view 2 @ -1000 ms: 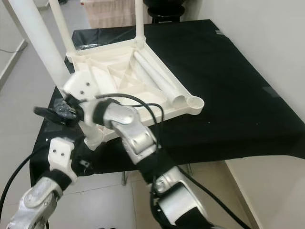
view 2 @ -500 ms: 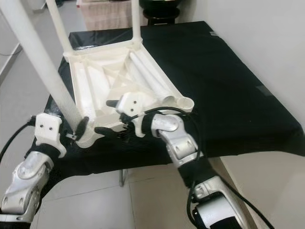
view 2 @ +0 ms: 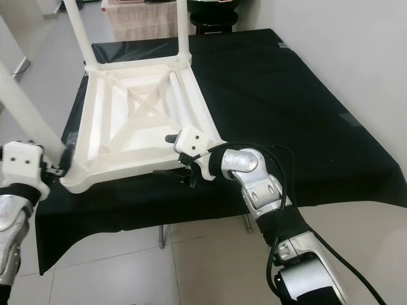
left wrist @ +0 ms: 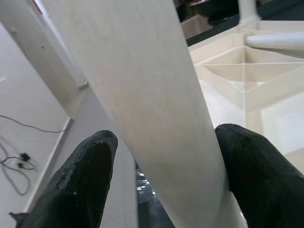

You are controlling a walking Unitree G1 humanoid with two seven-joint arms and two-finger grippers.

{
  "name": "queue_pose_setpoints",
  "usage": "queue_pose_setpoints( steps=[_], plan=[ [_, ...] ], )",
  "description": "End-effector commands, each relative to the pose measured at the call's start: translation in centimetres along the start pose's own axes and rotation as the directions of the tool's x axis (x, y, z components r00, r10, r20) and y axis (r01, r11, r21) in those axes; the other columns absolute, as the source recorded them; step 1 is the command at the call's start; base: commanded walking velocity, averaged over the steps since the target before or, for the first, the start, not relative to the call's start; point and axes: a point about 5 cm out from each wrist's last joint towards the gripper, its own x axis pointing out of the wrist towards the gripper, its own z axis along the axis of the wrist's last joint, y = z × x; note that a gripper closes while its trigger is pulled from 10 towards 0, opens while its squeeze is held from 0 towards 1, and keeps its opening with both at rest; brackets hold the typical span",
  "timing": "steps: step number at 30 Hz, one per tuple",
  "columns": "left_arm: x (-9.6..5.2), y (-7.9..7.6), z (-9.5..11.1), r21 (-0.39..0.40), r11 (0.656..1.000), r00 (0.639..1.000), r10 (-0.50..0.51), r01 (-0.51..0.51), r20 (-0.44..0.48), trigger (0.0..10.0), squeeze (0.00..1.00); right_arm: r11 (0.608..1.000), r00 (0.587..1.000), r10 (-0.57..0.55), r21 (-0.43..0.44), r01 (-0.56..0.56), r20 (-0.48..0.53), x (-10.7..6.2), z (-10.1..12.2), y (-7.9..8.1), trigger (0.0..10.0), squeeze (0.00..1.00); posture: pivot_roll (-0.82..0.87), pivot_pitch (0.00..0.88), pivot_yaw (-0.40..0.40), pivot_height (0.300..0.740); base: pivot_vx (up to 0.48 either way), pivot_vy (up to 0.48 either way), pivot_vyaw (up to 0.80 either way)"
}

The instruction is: Building children table

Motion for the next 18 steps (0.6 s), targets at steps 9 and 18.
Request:
queue_pose_setpoints(
  steps=[9,18],
  plan=[
    [0.2,-1.5,-0.1,-0.053,0.995,0.996,-0.086,0.086,0.003,10.0,0.00,0.999,0.999,0.032,-0.022,-0.032,-0.003,1.1,0.2,1.2,10.0,0.00,0.07,0.178,0.030,0.740,0.000,0.000,0.00],
    [-2.6,-4.7,-1.0,-0.166,0.978,0.991,-0.132,0.126,-0.029,10.0,0.00,1.000,1.000,0.029,0.004,-0.029,-0.003,0.7,-0.3,1.3,10.0,0.00,0.04,0.189,0.012,0.740,0.000,0.000,0.00]
  ],
)
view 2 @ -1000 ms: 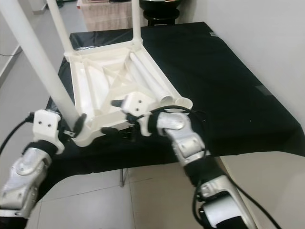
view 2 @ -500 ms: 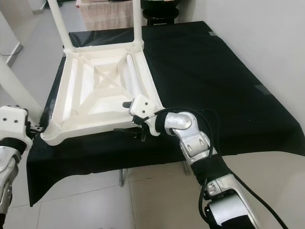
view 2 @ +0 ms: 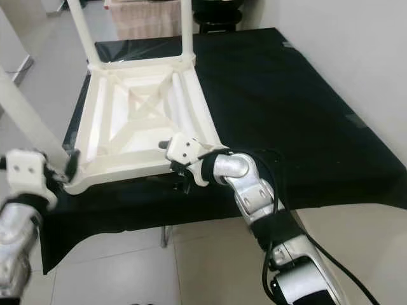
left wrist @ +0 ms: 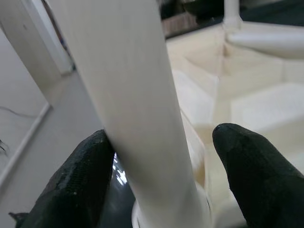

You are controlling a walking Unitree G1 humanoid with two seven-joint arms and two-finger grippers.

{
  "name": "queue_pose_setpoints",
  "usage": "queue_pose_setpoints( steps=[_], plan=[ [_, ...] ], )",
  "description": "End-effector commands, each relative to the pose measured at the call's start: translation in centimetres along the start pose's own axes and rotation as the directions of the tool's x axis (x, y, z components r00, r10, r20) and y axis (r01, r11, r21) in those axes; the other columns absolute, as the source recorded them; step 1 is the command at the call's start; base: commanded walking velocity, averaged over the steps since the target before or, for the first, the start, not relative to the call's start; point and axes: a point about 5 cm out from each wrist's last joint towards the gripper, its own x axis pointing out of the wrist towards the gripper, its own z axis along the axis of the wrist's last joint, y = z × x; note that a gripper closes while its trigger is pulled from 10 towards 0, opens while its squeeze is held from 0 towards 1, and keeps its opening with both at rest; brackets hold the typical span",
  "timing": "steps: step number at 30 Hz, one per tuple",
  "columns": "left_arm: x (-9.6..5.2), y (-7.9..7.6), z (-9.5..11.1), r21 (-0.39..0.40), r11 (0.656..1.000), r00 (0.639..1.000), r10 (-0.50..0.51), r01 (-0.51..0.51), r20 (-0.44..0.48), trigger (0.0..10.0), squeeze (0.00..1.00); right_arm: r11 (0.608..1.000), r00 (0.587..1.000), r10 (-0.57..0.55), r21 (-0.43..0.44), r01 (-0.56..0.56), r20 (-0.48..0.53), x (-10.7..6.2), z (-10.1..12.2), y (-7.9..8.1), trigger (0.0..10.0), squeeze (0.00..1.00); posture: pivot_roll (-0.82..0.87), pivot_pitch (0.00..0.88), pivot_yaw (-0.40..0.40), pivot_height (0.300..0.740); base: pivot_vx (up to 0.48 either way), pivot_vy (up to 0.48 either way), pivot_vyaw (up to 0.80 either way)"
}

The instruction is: Building children table

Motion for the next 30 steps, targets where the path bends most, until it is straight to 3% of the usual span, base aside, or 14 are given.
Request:
queue_pose_setpoints(
  steps=[1,2,4,11,18,24,25,29,30],
  plan=[
    [-0.4,-0.7,-0.1,-0.022,1.000,1.000,-0.020,0.019,-0.009,10.0,0.00,1.000,1.000,0.013,0.001,-0.013,0.013,0.0,0.2,0.2,10.0,0.00,0.04,0.189,0.012,0.740,0.000,0.000,0.00],
    [-1.1,-0.8,-0.4,-0.046,0.999,1.000,0.007,-0.008,-0.026,10.0,0.00,1.000,1.000,0.017,0.003,-0.017,0.022,-0.1,0.4,0.2,10.0,0.00,0.04,0.190,0.017,0.740,0.000,0.000,0.00],
    [-1.1,-0.8,-0.4,-0.046,0.999,1.000,0.007,-0.008,-0.026,10.0,0.00,1.000,1.000,0.017,0.003,-0.017,0.022,-0.1,0.4,0.2,10.0,0.00,0.04,0.190,0.017,0.740,0.000,0.000,0.00],
    [-4.4,-1.0,-1.6,-0.074,0.995,0.993,0.050,-0.059,-0.109,10.0,0.00,0.999,0.999,0.043,0.013,-0.044,0.028,-0.2,0.1,0.8,10.0,0.00,0.05,0.191,0.033,0.740,0.000,0.000,0.00],
    [-6.4,-2.3,-2.2,-0.132,0.991,0.984,-0.010,-0.014,-0.179,10.0,0.00,0.999,0.999,0.047,0.015,-0.047,0.023,-0.3,-0.1,0.8,10.0,0.00,0.06,0.189,0.034,0.740,0.000,0.000,0.00],
    [-5.9,-5.0,-1.2,-0.143,0.971,0.970,-0.209,0.190,-0.127,10.0,0.00,0.999,0.998,-0.004,0.051,0.001,0.061,-0.1,0.0,0.6,10.0,0.00,0.05,0.186,0.030,0.740,0.000,0.000,0.00],
    [-5.6,-5.9,-0.9,-0.147,0.954,0.953,-0.279,0.261,-0.116,10.0,0.00,0.995,0.994,-0.040,0.097,0.030,0.105,-0.2,0.2,0.5,10.0,0.00,0.05,0.185,0.030,0.740,0.000,0.000,0.00],
    [-5.5,-7.0,-0.7,-0.136,0.929,0.927,-0.360,0.345,-0.107,10.0,0.00,0.987,0.986,-0.073,0.153,0.050,0.148,-0.4,0.4,0.5,10.0,0.00,0.04,0.181,0.030,0.740,0.000,0.000,0.00],
    [-5.5,-7.9,-0.6,-0.124,0.896,0.892,-0.440,0.427,-0.101,10.0,0.00,0.975,0.973,-0.097,0.217,0.051,0.208,-1.1,0.7,0.6,10.0,0.00,0.04,0.176,0.036,0.740,0.000,0.000,0.00]
  ],
)
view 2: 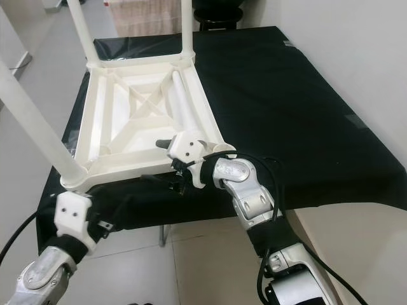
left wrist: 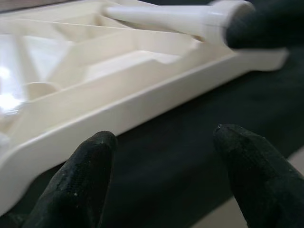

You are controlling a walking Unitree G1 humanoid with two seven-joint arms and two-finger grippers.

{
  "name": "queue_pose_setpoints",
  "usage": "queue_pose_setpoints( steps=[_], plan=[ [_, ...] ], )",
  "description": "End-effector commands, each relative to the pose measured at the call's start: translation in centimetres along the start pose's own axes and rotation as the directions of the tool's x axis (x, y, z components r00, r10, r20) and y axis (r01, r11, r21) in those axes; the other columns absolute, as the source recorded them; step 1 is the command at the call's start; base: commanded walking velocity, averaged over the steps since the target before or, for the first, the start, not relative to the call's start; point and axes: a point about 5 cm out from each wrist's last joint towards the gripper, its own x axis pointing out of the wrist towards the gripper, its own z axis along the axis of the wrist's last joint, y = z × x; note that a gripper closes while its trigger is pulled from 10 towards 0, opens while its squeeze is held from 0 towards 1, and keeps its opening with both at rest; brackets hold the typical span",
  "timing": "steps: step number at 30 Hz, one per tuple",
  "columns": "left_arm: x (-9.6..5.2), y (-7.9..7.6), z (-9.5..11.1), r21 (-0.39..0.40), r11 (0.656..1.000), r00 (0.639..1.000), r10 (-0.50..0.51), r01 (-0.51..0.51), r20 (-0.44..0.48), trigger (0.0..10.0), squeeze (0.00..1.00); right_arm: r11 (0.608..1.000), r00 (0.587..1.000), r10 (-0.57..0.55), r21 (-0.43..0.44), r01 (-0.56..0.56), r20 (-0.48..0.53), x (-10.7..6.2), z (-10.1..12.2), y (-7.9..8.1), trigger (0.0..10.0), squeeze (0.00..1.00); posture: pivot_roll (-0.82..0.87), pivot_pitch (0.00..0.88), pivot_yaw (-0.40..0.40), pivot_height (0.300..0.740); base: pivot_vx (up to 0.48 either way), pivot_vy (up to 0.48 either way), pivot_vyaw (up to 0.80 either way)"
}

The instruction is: Building children table

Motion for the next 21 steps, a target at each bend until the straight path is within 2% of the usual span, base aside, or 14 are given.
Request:
queue_pose_setpoints(
  steps=[1,4,6,7,8,10,11,12,13,14,16,19,21],
  plan=[
    [0.1,-0.8,-0.4,0.029,0.995,0.995,-0.095,0.096,-0.038,10.0,0.00,0.997,0.996,-0.008,0.077,0.001,0.088,-0.6,0.7,0.3,10.0,0.00,0.04,0.176,0.036,0.740,0.000,0.000,0.00],
    [0.5,-0.9,-0.2,0.044,0.990,0.990,-0.132,0.134,-0.039,10.0,0.00,0.987,0.988,-0.035,0.163,0.010,0.149,-1.6,1.0,0.6,10.0,0.00,0.04,0.165,0.039,0.740,0.000,0.000,0.00],
    [0.7,-0.8,-0.2,0.048,0.989,0.990,-0.138,0.140,-0.037,10.0,0.00,0.982,0.986,-0.050,0.189,0.019,0.160,-1.9,1.0,0.6,10.0,0.00,0.04,0.164,0.038,0.740,0.000,0.000,0.00],
    [1.2,-0.6,0.0,0.055,0.989,0.991,-0.134,0.135,-0.031,10.0,0.00,0.968,0.978,-0.127,0.236,0.086,0.167,-2.3,0.9,0.4,10.0,0.00,0.04,0.159,0.037,0.740,0.000,0.000,0.00],
    [1.2,-0.6,0.0,0.055,0.989,0.991,-0.134,0.135,-0.031,10.0,0.00,0.968,0.978,-0.127,0.236,0.086,0.167,-2.3,0.9,0.4,10.0,0.00,0.04,0.159,0.037,0.740,0.000,0.000,0.00],
    [1.9,-0.4,0.2,0.060,0.992,0.994,-0.108,0.109,-0.020,10.0,0.00,0.923,0.942,-0.294,0.304,0.236,0.161,-2.6,0.7,-0.6,10.0,0.00,0.03,0.153,0.037,0.740,0.000,0.000,0.00],
    [1.9,-0.4,0.2,0.060,0.992,0.994,-0.108,0.109,-0.020,10.0,0.00,0.923,0.942,-0.294,0.304,0.236,0.161,-2.6,0.7,-0.6,10.0,0.00,0.03,0.153,0.037,0.740,0.000,0.000,0.00],
    [2.4,-0.4,0.2,0.063,0.994,0.996,-0.088,0.090,-0.021,10.0,0.00,0.864,0.893,-0.425,0.361,0.350,0.150,-2.8,0.6,-1.5,10.0,0.00,0.03,0.147,0.038,0.740,0.000,0.000,0.00],
    [2.4,-0.4,0.2,0.063,0.994,0.996,-0.088,0.090,-0.021,10.0,0.00,0.864,0.893,-0.425,0.361,0.350,0.150,-2.8,0.6,-1.5,10.0,0.00,0.03,0.147,0.038,0.740,0.000,0.000,0.00],
    [2.6,-0.4,0.2,0.066,0.995,0.997,-0.077,0.079,-0.022,10.0,0.00,0.833,0.868,-0.476,0.389,0.393,0.140,-2.9,0.6,-1.8,10.0,0.00,0.03,0.146,0.037,0.740,0.000,0.000,0.00],
    [2.7,-0.3,0.1,0.065,0.997,0.998,-0.048,0.049,-0.027,10.0,0.00,0.805,0.840,-0.534,0.358,0.473,0.090,-3.0,0.3,-1.9,10.0,0.00,0.02,0.142,0.037,0.740,0.000,0.000,0.00],
    [2.7,0.2,-0.1,0.049,0.999,0.999,0.010,-0.008,-0.038,10.0,0.00,0.814,0.842,-0.537,0.296,0.500,0.054,-3.0,0.0,-1.3,10.0,0.00,0.02,0.140,0.038,0.740,0.000,0.000,0.00],
    [2.8,0.8,-0.4,0.042,0.995,0.994,0.090,-0.087,-0.065,10.0,0.00,0.832,0.841,-0.541,0.153,0.533,0.017,-3.0,-0.5,-0.5,10.0,0.00,0.02,0.135,0.045,0.740,0.000,0.000,0.00]
  ],
)
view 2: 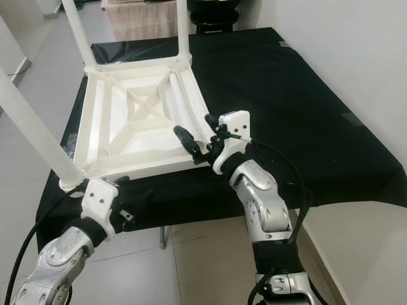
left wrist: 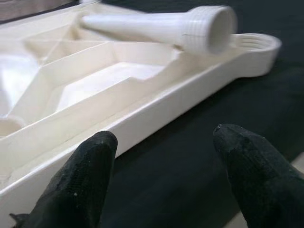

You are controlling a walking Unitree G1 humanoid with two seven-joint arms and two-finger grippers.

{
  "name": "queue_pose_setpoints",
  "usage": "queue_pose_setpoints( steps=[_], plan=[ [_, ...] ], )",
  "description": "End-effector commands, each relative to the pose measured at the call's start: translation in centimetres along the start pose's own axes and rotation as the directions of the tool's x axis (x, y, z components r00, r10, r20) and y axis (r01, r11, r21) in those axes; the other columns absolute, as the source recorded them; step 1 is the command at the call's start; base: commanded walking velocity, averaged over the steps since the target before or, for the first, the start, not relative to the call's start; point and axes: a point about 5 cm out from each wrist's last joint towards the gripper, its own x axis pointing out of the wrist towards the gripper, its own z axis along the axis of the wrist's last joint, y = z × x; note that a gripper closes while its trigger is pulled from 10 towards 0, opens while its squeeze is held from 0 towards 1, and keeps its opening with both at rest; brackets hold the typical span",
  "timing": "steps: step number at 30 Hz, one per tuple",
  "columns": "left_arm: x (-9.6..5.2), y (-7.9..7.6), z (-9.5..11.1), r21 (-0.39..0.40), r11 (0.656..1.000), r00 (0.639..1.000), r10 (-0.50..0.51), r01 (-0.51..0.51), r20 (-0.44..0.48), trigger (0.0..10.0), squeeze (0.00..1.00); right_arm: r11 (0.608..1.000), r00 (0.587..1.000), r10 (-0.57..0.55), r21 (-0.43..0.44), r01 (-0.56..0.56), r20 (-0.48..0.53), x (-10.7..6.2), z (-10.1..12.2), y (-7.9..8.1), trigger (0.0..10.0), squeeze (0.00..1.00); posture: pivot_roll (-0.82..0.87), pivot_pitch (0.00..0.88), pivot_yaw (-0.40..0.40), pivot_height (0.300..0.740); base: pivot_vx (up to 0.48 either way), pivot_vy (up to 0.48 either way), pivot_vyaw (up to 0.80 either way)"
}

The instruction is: Building children table

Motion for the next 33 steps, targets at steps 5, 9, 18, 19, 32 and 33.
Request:
queue_pose_setpoints(
  steps=[5,9,18,19,32,33],
  plan=[
    [0.1,0.7,-1.0,0.014,0.999,0.997,0.051,-0.050,-0.062,10.0,0.00,0.952,0.993,-0.022,-0.306,-0.014,-0.114,0.2,-1.2,0.7,10.0,0.00,0.02,0.134,0.048,0.740,0.000,0.000,0.00],
    [0.2,0.2,-0.8,0.006,1.000,0.999,-0.012,0.012,-0.049,10.0,0.00,0.960,0.992,-0.048,-0.280,0.014,-0.114,0.4,-1.2,0.1,10.0,0.00,0.02,0.137,0.045,0.740,0.000,0.000,0.00],
    [0.4,-0.3,-0.7,0.021,0.998,0.998,-0.052,0.053,-0.047,10.0,0.00,0.836,0.971,-0.130,-0.548,-0.001,-0.200,0.7,-2.0,-1.5,10.0,0.00,0.02,0.142,0.048,0.740,0.000,0.000,0.00],
    [0.4,-0.3,-0.7,0.021,0.998,0.998,-0.052,0.053,-0.047,10.0,0.00,0.836,0.971,-0.130,-0.548,-0.001,-0.200,0.7,-2.0,-1.5,10.0,0.00,0.02,0.142,0.048,0.740,0.000,0.000,0.00],
    [0.3,-0.6,-0.6,0.027,0.998,0.997,-0.054,0.055,-0.046,10.0,0.00,0.786,0.963,-0.194,-0.617,0.038,-0.188,3.4,-1.4,-1.3,10.0,0.00,0.04,0.150,0.036,0.740,0.000,0.000,0.00],
    [0.3,-0.6,-0.6,0.026,0.998,0.997,-0.054,0.055,-0.045,10.0,0.00,0.782,0.958,-0.217,-0.620,0.057,-0.185,3.7,-1.4,-1.4,10.0,0.00,0.04,0.150,0.036,0.740,0.000,0.000,0.00]
  ],
)
